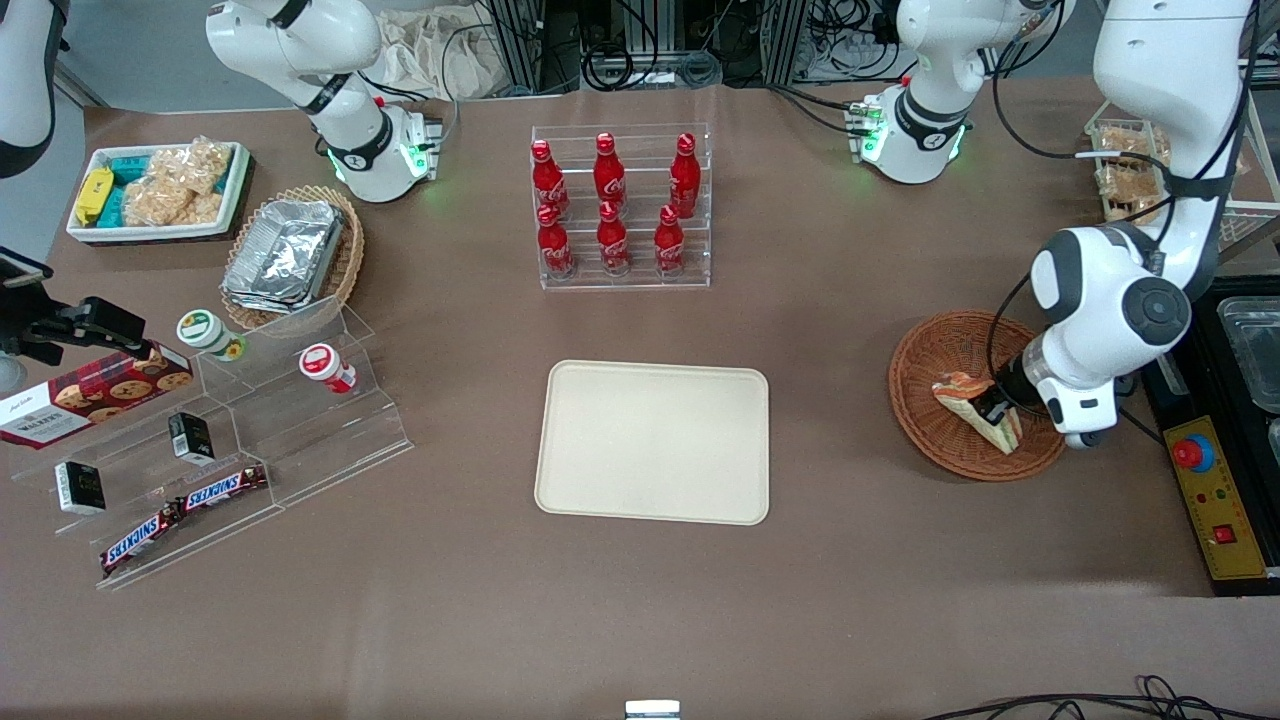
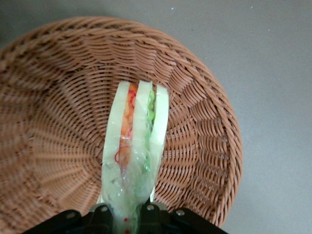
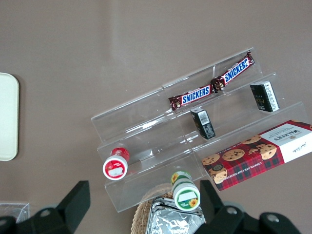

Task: Place sandwich from basket to tray
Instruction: 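Lift the sandwich out of the basket with the left gripper, then carry the sandwich toward the cream tray and lower it onto it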

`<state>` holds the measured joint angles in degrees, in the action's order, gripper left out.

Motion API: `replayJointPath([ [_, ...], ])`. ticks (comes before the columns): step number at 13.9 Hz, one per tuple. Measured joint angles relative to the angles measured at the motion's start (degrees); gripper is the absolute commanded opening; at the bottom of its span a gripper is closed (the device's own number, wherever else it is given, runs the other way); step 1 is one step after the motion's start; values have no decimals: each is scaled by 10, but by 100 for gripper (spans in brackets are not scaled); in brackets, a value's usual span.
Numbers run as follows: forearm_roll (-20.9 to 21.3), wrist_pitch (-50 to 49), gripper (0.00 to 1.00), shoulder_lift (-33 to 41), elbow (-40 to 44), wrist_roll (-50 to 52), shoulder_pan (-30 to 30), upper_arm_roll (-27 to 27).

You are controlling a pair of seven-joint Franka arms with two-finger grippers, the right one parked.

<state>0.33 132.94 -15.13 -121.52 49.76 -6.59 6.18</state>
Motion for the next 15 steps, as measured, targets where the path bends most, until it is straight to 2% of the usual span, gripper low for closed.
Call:
replayJointPath([
  [3, 0, -169, 8, 3, 122, -45, 1, 4],
  [4, 0, -208, 13, 3, 160, -60, 1, 10],
  [5, 0, -235, 12, 3, 191, -76, 1, 18],
  [7, 1, -257, 0, 2, 238, -123, 2, 38],
  [11, 3, -271, 0, -22, 310, -196, 6, 113],
  [13, 31, -271, 0, -61, 341, -199, 42, 138],
  [15, 74, -269, 0, -107, 358, -194, 104, 140],
])
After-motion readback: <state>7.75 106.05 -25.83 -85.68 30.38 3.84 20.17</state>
